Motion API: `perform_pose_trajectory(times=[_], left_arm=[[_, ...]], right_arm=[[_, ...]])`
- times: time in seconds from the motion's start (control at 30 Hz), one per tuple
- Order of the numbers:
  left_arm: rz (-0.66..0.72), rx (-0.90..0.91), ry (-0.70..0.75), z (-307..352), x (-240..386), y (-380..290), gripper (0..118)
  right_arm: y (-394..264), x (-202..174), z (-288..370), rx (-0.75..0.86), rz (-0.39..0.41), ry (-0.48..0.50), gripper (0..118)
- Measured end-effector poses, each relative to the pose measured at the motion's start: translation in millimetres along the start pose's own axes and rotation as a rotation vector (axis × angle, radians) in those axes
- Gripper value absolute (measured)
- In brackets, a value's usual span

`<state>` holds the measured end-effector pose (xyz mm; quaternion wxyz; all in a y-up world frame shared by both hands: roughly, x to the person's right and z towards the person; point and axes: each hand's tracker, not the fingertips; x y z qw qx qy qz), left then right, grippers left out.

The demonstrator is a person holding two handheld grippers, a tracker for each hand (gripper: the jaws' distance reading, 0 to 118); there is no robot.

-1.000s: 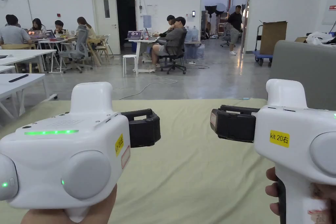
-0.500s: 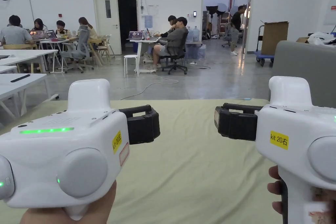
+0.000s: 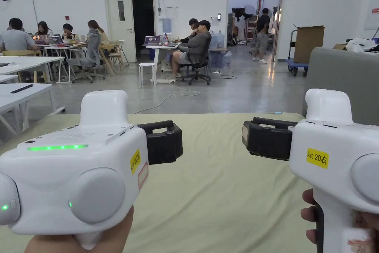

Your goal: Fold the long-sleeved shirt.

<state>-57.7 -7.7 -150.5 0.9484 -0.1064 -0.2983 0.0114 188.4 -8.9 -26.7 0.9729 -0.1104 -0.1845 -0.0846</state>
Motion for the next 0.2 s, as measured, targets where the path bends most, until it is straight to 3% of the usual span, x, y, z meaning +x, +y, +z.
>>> perform_pose_trajectory(times=[0.2], left_arm=[[0.001, -0.003, 0.002, -0.5, -1.0, -0.6, 118]], right_arm=[[0.3, -1.0, -1.0, -0.009, -0.005, 0.000, 118]])
